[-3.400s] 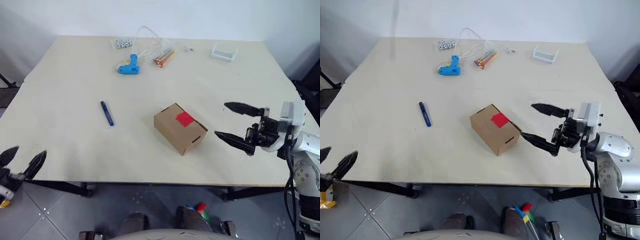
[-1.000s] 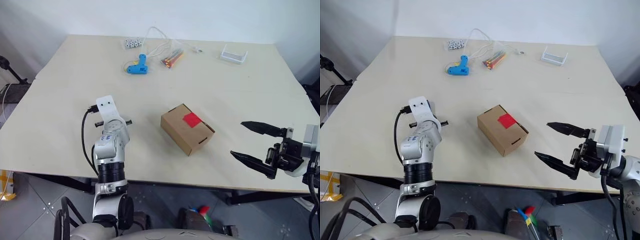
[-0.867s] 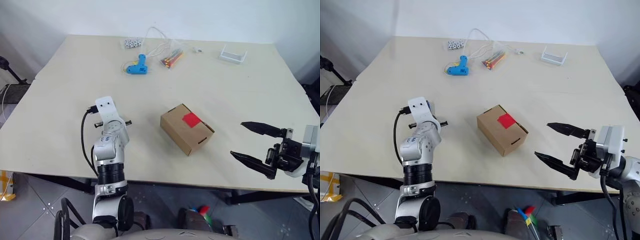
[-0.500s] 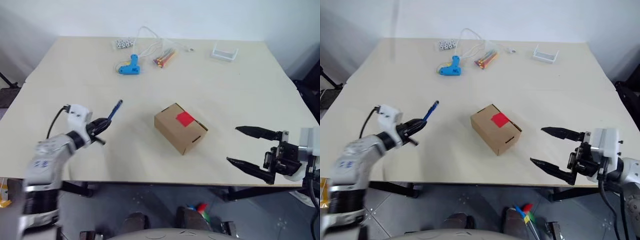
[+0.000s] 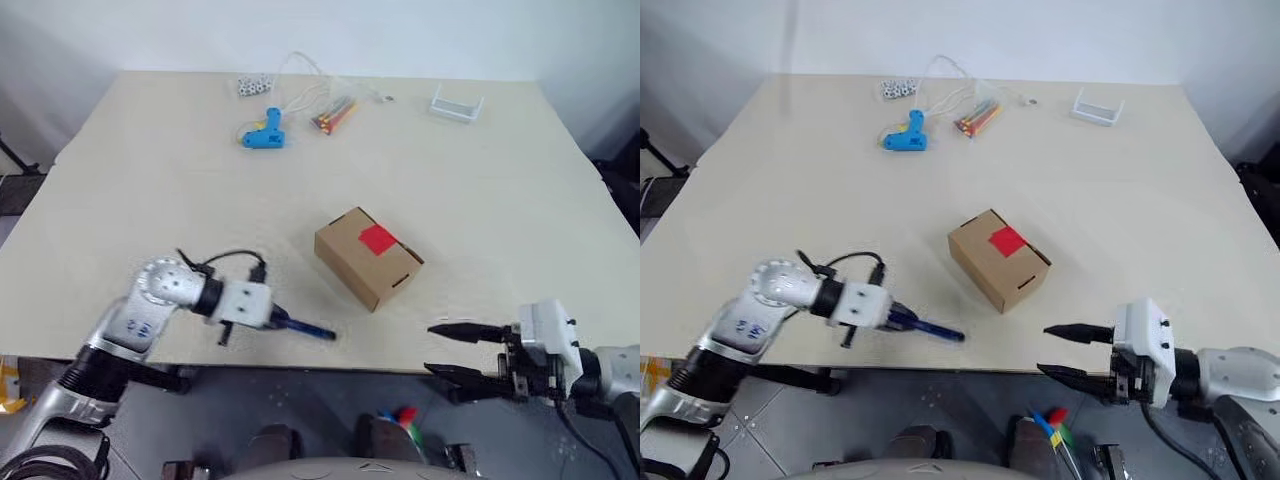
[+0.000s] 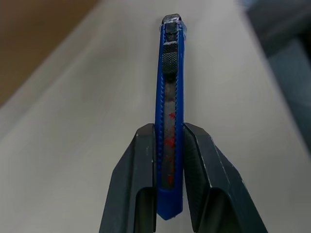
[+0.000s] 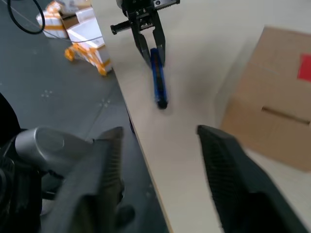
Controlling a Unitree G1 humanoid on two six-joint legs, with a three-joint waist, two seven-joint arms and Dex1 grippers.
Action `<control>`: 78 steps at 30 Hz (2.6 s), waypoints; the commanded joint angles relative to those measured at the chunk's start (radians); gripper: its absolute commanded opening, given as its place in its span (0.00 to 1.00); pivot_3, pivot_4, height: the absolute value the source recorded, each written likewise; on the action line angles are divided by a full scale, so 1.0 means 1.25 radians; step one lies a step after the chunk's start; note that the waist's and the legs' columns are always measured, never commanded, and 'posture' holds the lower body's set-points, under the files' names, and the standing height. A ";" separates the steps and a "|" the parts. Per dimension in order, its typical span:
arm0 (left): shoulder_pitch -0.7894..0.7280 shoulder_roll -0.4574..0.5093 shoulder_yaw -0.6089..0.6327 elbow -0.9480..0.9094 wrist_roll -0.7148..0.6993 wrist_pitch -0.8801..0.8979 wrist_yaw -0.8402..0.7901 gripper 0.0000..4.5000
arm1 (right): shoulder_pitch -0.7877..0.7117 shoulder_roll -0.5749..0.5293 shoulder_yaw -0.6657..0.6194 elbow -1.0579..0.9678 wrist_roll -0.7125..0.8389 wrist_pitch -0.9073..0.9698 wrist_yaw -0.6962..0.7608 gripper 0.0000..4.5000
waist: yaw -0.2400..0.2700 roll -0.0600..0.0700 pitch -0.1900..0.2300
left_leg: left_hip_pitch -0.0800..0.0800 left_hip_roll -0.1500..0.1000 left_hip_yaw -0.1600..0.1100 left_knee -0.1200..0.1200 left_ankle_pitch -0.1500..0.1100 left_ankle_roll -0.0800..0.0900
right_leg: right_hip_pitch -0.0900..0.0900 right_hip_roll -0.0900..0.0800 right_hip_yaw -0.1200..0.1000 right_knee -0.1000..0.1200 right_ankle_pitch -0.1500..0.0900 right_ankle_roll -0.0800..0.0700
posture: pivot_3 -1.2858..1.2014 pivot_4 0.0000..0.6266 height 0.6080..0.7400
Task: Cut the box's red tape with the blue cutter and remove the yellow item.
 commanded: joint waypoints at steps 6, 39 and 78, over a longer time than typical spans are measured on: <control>-0.031 -0.117 -0.145 -0.196 0.206 0.394 0.113 0.09 | -0.100 0.038 0.196 -0.058 -0.177 0.065 -0.184 0.00 | 0.002 0.000 0.000 | -0.001 0.000 -0.001 0.011 -0.003 0.004 | 0.006 -0.001 -0.001 -0.004 0.000 0.000 | 0.52 0.24 1.00; -0.048 -0.116 -0.219 -0.275 0.186 0.556 0.106 0.33 | -0.294 0.126 0.357 0.041 -0.260 0.129 -0.222 0.00 | -0.001 0.001 -0.001 | -0.001 0.000 -0.007 0.011 -0.003 0.004 | 0.010 -0.002 -0.002 -0.007 0.001 0.000 | 0.52 0.24 1.00; -0.054 -0.072 -0.174 -0.096 0.065 0.416 0.098 0.09 | -0.308 0.051 0.302 0.054 -0.186 0.135 -0.143 0.00 | -0.003 0.001 -0.001 | 0.006 0.002 -0.008 0.010 -0.004 0.001 | 0.015 -0.008 0.000 -0.008 -0.001 -0.003 | 0.52 0.24 1.00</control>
